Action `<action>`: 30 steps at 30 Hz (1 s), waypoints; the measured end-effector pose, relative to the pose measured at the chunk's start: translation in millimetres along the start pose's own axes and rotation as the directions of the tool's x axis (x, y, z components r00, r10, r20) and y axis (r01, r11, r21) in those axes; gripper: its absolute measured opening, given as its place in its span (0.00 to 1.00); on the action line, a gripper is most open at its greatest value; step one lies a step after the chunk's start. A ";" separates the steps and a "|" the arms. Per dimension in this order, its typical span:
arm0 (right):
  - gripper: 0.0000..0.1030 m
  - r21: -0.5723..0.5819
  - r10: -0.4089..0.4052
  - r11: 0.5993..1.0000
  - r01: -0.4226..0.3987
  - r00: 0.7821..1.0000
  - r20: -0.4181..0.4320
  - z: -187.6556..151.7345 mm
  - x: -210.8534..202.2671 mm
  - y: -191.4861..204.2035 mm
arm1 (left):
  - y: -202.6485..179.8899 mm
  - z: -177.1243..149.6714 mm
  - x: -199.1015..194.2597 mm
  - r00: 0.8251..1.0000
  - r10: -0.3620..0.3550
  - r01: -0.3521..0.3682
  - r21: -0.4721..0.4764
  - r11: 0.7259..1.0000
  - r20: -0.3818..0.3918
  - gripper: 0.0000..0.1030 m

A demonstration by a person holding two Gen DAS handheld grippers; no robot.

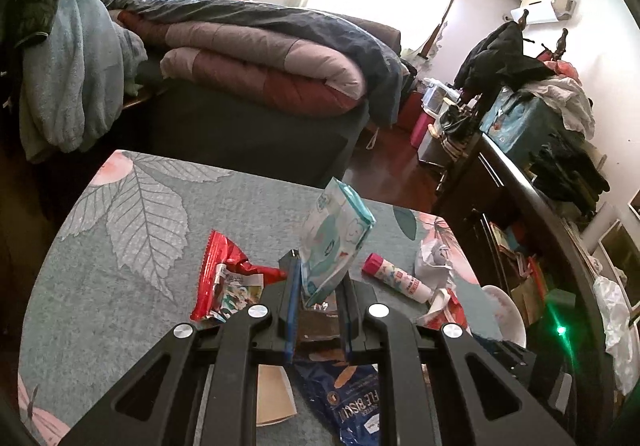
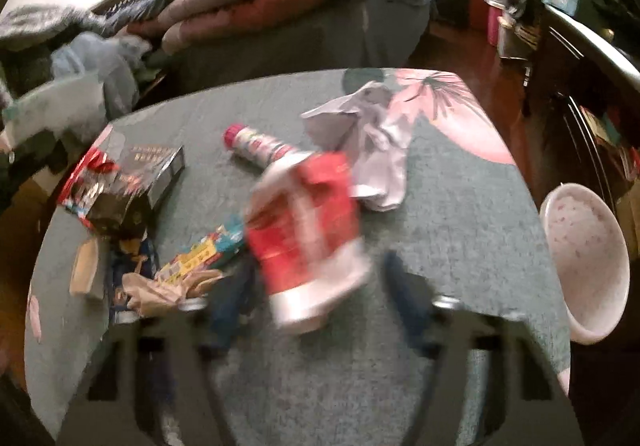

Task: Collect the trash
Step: 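Grasp the red-white paper bag with the right tool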

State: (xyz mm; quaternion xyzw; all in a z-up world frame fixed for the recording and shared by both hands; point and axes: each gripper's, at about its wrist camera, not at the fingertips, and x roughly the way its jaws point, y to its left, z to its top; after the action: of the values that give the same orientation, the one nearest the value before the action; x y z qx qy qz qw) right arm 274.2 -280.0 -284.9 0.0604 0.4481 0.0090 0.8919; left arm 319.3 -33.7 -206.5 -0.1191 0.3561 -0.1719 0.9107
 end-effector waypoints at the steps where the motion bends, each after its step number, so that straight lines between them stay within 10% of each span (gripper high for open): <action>1: 0.39 -0.010 -0.013 1.000 0.013 1.000 0.003 -0.5 -1.2 1.5 | 0.9 -0.1 -0.6 1.000 -0.002 0.002 -0.001 1.000 0.002 0.16; 4: 0.23 -0.012 0.009 1.000 -0.009 1.000 0.002 -3.2 -6.7 1.1 | -0.8 -1.8 -5.7 1.000 -0.003 0.003 0.001 1.000 0.008 0.16; 21: 0.23 0.048 0.055 0.997 -0.057 0.997 0.051 -24.1 -51.5 -28.0 | -23.0 -8.9 -30.1 0.999 -0.025 0.025 0.016 1.000 0.033 0.16; 30: 0.61 0.111 0.045 0.992 -0.052 0.997 0.065 -23.0 -44.7 -41.4 | -30.9 -10.5 -34.4 0.999 -0.037 0.036 0.033 0.999 0.040 0.16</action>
State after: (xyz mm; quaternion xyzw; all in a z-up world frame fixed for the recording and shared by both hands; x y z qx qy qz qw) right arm 227.5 -321.9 -267.6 0.1216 0.4185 0.0035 0.9000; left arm 281.4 -49.1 -182.6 -0.1142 0.3326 -0.1920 0.9162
